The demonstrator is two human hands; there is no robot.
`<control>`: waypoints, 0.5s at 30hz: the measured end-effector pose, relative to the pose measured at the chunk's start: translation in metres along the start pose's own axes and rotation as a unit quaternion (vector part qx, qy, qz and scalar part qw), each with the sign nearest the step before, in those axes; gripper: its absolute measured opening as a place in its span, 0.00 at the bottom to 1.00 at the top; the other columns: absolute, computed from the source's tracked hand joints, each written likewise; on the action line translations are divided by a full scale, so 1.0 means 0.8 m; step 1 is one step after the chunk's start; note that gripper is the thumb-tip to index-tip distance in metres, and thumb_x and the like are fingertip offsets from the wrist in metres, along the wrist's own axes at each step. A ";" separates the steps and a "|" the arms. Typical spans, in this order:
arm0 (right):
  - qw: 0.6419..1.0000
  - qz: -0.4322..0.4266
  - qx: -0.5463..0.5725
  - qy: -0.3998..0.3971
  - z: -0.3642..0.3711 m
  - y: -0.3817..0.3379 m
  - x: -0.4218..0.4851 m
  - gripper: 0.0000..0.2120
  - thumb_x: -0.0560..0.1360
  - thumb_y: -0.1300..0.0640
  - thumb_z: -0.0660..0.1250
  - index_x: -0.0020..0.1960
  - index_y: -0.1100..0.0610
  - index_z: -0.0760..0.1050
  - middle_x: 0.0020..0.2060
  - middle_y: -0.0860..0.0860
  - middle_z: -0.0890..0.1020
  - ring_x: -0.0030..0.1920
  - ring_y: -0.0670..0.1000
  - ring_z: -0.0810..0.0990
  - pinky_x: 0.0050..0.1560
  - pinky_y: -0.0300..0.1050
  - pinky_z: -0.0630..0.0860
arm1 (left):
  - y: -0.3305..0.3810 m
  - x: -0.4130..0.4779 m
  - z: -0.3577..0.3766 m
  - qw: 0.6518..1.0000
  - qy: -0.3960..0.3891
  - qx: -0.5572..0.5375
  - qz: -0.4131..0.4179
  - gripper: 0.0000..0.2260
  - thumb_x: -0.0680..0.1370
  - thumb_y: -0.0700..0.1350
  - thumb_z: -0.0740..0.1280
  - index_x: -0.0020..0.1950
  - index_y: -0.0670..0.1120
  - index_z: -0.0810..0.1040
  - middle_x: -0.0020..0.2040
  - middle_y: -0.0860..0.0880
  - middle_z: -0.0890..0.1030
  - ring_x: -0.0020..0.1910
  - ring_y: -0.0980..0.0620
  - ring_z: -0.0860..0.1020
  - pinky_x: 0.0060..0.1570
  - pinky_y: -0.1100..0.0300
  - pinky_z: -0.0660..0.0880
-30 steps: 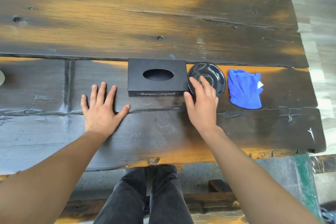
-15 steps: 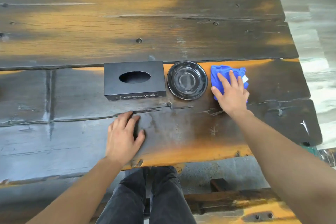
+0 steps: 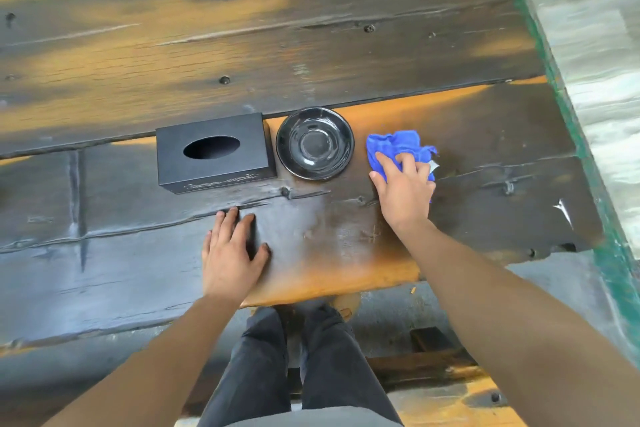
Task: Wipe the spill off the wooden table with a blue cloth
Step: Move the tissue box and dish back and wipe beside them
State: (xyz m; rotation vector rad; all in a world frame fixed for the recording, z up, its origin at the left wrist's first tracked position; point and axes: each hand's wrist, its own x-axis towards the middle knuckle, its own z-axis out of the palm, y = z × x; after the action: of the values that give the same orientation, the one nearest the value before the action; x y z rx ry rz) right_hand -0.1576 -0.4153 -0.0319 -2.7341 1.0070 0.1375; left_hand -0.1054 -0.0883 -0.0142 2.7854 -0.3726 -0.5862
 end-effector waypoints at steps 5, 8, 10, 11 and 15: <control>0.997 -0.027 0.065 -0.027 -0.003 0.017 -0.032 0.21 0.79 0.42 0.64 0.69 0.47 0.75 0.58 0.54 0.75 0.56 0.61 0.71 0.49 0.58 0.79 | 0.019 -0.006 -0.008 0.999 -0.036 -0.002 -0.033 0.30 0.75 0.53 0.69 0.77 0.51 0.67 0.82 0.48 0.59 0.82 0.46 0.54 0.77 0.42 0.59; 0.985 -0.013 0.149 -0.084 -0.013 0.024 -0.052 0.21 0.80 0.43 0.64 0.71 0.48 0.74 0.59 0.54 0.73 0.59 0.61 0.70 0.58 0.55 0.76 | 0.034 -0.018 -0.015 0.998 -0.055 -0.008 -0.029 0.27 0.74 0.49 0.69 0.74 0.48 0.72 0.80 0.45 0.64 0.79 0.42 0.62 0.73 0.43 0.65; 0.969 0.014 0.216 -0.122 -0.017 0.030 -0.070 0.22 0.80 0.44 0.65 0.71 0.49 0.74 0.60 0.55 0.73 0.61 0.60 0.71 0.60 0.51 0.72 | 0.043 -0.030 -0.019 0.997 -0.070 -0.023 -0.024 0.24 0.73 0.49 0.66 0.69 0.47 0.75 0.77 0.44 0.69 0.74 0.41 0.68 0.70 0.44 0.69; 0.959 0.025 0.249 -0.134 -0.021 0.033 -0.081 0.22 0.80 0.45 0.65 0.71 0.50 0.74 0.60 0.55 0.74 0.62 0.59 0.73 0.61 0.49 0.71 | 0.046 -0.036 -0.020 0.996 -0.078 -0.032 -0.019 0.24 0.71 0.49 0.64 0.67 0.47 0.77 0.74 0.44 0.71 0.72 0.41 0.71 0.69 0.44 0.71; 0.920 0.079 0.351 -0.156 -0.041 0.043 -0.136 0.20 0.79 0.50 0.67 0.69 0.53 0.75 0.59 0.55 0.75 0.61 0.52 0.74 0.63 0.43 0.68 | 0.053 -0.051 -0.025 0.991 -0.118 -0.061 -0.016 0.20 0.73 0.46 0.63 0.64 0.44 0.78 0.61 0.44 0.77 0.61 0.41 0.77 0.63 0.48 0.75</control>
State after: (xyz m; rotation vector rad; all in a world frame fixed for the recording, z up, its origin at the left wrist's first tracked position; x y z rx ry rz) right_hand -0.2622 -0.3805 0.0117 -1.9095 0.9478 0.1874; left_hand -0.1410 -0.1117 0.0310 2.6167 -0.3279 -0.9190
